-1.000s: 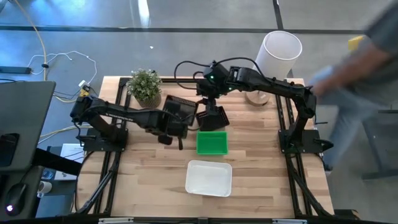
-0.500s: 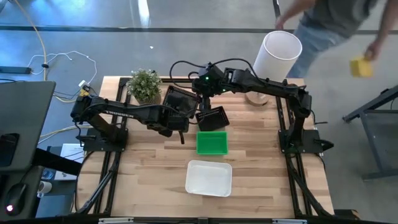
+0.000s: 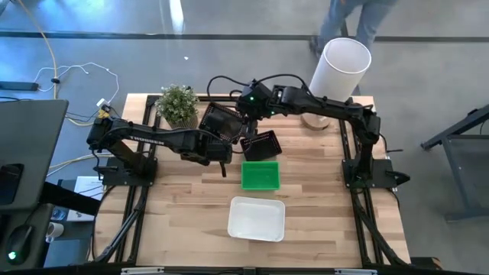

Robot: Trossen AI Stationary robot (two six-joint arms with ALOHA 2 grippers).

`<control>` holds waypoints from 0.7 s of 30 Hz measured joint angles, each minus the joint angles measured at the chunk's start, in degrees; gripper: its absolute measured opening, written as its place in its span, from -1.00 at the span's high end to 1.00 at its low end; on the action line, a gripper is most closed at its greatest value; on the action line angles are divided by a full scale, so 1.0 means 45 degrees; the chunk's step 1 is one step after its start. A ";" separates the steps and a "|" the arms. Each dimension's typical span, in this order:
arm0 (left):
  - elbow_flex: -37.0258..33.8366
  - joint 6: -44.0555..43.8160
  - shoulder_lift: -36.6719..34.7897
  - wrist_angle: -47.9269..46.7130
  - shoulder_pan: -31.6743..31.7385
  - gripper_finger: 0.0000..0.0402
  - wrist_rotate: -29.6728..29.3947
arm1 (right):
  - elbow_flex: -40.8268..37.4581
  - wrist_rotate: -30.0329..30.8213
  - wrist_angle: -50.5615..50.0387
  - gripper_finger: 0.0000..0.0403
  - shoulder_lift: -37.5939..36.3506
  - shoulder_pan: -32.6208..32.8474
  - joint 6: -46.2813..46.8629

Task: Stack baskets by color
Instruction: Stack the bottom black bin on the stacked black bin

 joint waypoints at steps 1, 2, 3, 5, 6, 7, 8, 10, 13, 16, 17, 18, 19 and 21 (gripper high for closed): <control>0.0000 0.0085 0.0000 0.0008 -0.0001 1.00 0.0004 | 0.0000 -0.0015 -0.0079 0.30 0.0014 0.0000 0.0049; 0.0000 0.0134 0.0000 0.0015 -0.0018 1.00 0.0000 | 0.0000 -0.0016 -0.0122 0.39 0.0019 0.0000 0.0044; 0.0000 0.0131 0.0000 0.0039 -0.0033 1.00 -0.0001 | 0.0000 -0.0026 -0.0137 0.49 0.0019 0.0002 0.0044; -0.0004 0.0122 0.0000 0.0049 -0.0053 1.00 0.0004 | 0.0000 -0.0126 -0.0168 0.72 0.0019 0.0009 0.0031; -0.0005 0.0111 0.0003 0.0045 -0.0053 1.00 0.0015 | 0.0000 -0.0160 -0.0188 0.84 0.0019 0.0000 -0.0055; -0.0005 0.0054 0.0005 0.0056 -0.0056 1.00 0.0012 | 0.0000 -0.0162 -0.0178 0.92 0.0019 0.0000 -0.0189; -0.0005 -0.0037 0.0005 0.0107 -0.0063 1.00 0.0005 | 0.0000 -0.0145 -0.0138 0.95 0.0019 -0.0004 -0.0300; -0.0005 -0.0171 0.0005 0.0163 -0.0063 0.98 -0.0005 | 0.0000 0.0027 -0.0110 0.93 0.0019 -0.0010 -0.0196; -0.0005 -0.0334 0.0005 0.0133 -0.0058 0.90 0.0116 | 0.0000 0.0230 -0.0159 0.96 0.0015 -0.0036 -0.0234; -0.0005 -0.0793 0.0005 0.0130 -0.0058 0.78 0.0589 | 0.0000 0.0282 -0.0189 0.98 0.0019 -0.0083 -0.0333; -0.0005 -0.0971 0.0005 0.0130 -0.0058 0.72 0.0748 | -0.0005 0.0363 -0.0203 0.98 0.0019 -0.0093 -0.0300; -0.0005 -0.1097 0.0005 0.0130 -0.0058 0.67 0.0896 | -0.0005 0.0441 -0.0208 0.98 0.0019 -0.0119 -0.0300; -0.0005 -0.1248 0.0005 0.0134 -0.0058 0.61 0.1003 | -0.0005 0.0460 -0.0203 0.99 0.0014 -0.0158 -0.0305; -0.0005 -0.1351 0.0005 0.0144 -0.0058 0.50 0.1077 | -0.0005 0.0469 -0.0206 0.99 0.0019 -0.0226 -0.0305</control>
